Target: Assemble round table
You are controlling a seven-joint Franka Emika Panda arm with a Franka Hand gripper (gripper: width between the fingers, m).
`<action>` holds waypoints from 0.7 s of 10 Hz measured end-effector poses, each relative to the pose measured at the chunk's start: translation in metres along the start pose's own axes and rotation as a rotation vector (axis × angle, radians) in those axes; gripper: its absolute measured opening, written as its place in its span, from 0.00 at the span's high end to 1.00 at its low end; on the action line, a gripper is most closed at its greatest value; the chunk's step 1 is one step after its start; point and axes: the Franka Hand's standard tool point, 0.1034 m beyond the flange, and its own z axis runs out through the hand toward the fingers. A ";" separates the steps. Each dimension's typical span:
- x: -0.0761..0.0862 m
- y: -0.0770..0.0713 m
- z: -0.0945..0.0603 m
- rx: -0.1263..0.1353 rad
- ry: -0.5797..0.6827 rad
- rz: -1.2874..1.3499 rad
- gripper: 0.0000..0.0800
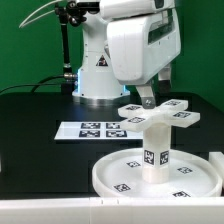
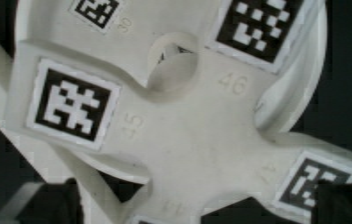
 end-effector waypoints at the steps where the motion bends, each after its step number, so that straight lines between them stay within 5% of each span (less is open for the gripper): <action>1: 0.001 0.000 0.000 -0.005 -0.004 -0.105 0.19; 7: 0.002 -0.008 0.015 0.014 -0.013 -0.145 0.19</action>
Offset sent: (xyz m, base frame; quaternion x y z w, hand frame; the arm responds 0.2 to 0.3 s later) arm -0.0121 0.0129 -0.0045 0.0120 0.0121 -0.0450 0.9988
